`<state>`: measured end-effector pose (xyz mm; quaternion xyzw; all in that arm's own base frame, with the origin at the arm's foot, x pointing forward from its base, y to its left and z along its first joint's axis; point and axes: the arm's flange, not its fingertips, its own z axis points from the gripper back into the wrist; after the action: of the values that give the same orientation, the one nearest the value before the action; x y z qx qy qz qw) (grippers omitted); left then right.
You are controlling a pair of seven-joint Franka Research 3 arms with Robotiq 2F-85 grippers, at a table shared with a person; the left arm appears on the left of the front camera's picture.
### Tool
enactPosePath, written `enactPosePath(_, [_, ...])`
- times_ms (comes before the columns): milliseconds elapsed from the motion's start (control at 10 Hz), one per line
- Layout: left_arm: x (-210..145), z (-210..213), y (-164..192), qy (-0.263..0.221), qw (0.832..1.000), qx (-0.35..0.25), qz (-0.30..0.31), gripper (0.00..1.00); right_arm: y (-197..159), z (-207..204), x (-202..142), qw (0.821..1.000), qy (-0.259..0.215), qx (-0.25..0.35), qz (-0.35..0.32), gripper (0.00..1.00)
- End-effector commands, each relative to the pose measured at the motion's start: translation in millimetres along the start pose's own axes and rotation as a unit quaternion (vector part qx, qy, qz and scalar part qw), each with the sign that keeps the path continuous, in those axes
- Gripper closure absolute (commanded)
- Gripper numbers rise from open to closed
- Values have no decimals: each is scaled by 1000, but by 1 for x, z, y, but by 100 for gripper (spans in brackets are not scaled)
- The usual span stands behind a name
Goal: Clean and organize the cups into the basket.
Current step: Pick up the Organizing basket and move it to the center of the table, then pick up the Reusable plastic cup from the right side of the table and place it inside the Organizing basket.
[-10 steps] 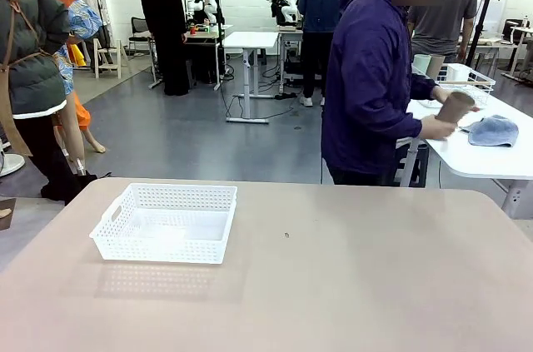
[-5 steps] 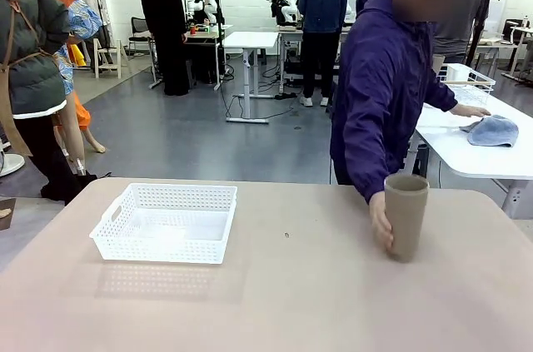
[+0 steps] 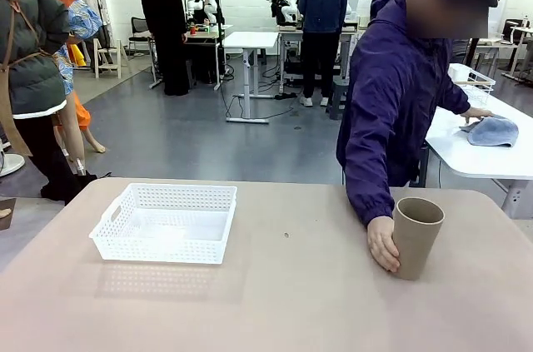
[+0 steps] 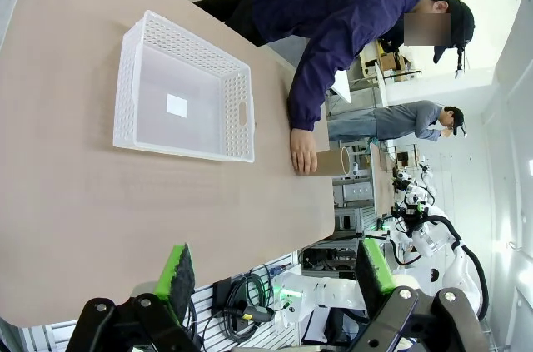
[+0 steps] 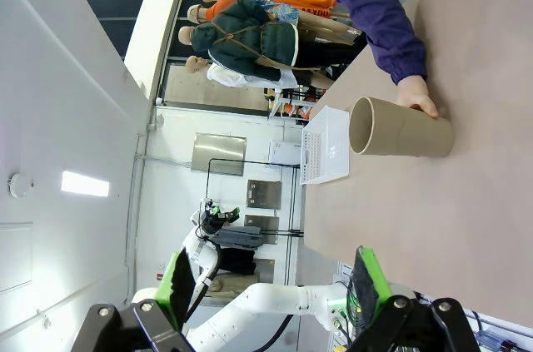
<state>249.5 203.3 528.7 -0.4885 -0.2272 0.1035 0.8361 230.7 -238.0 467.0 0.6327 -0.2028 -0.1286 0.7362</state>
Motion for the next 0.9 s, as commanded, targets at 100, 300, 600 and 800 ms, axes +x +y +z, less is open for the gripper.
enactPosePath(100, [12, -6, -7, 27, 999, 26, -14, 0, -7, -6, 11, 994, 67, -12, 81, 0])
enactPosePath(300, [39, -27, -33, 77, 992, 90, -39, 0, -17, -32, 36, 951, 157, 23, 267, 0])
enactPosePath(600, [51, -81, -64, 159, 947, 261, -95, 0, -38, -66, 46, 894, 193, 68, 399, 0])
enactPosePath(800, [47, -129, -70, 151, 932, 313, -103, 0, -55, -74, 40, 877, 182, 56, 441, 0])
